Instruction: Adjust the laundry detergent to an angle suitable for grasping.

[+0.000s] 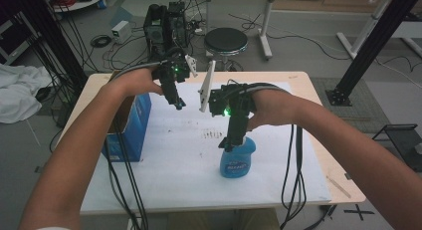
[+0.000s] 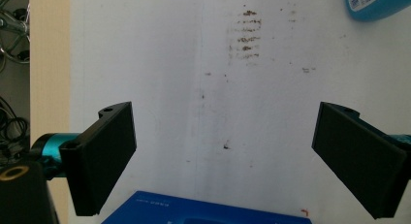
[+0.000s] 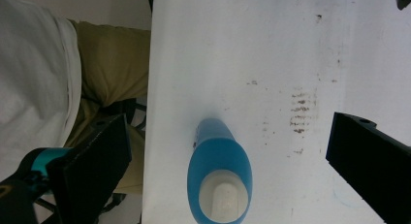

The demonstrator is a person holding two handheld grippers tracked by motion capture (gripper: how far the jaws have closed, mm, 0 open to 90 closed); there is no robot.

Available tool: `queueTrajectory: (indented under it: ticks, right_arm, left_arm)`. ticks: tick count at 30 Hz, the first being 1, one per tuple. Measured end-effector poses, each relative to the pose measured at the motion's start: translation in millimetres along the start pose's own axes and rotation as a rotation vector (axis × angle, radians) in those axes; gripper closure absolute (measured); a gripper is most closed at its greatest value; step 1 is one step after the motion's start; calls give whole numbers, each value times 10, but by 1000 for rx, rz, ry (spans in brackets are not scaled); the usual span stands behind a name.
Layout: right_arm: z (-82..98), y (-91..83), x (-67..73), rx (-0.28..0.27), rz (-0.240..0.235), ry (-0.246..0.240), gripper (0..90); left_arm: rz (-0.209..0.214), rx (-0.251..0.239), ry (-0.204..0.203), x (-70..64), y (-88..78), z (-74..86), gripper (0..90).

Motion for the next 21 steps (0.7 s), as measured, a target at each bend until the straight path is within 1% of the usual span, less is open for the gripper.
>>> queueTrajectory:
  ticks: [6, 7, 9, 13, 14, 18, 19, 20, 21]
  right_arm:
    - [32, -30, 15, -6, 1, -2, 12]
    - [37, -34, 22, -8, 4, 4, 12]
    - [58, -52, 23, -10, 5, -5, 12]
    - [88, -80, 22, -20, 12, 11, 12]
    - [99, -88, 18, -15, 11, 6, 12]
    - [127, -104, 26, -16, 14, 10, 12]
    - [136, -111, 27, -6, 12, 6, 12]
    - [132, -101, 33, -19, 19, 15, 12]
    - [136, -98, 39, -18, 16, 11, 12]
  left_arm:
    - [-10, -11, -3, 6, -16, -35, 86]
    - [-9, -1, 3, 6, -25, -37, 86]
    - [-10, -9, 1, 0, -20, -47, 86]
    - [-7, 0, 8, 3, -9, -63, 86]
    - [-9, 1, 10, 4, -6, -66, 85]
    - [-9, 1, 9, 4, -3, -69, 85]
    - [-12, 2, 9, 3, -8, -68, 85]
    - [-13, -1, 6, -2, -10, -68, 85]
    - [-8, -1, 7, -7, -12, -67, 86]
Point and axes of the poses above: each handheld gripper's, and its own axes: y roughly forward along the jaws, z roughly out of its underside, x roughly to its left, the point moved 8 cm from there along y, roughly forward along the jaws
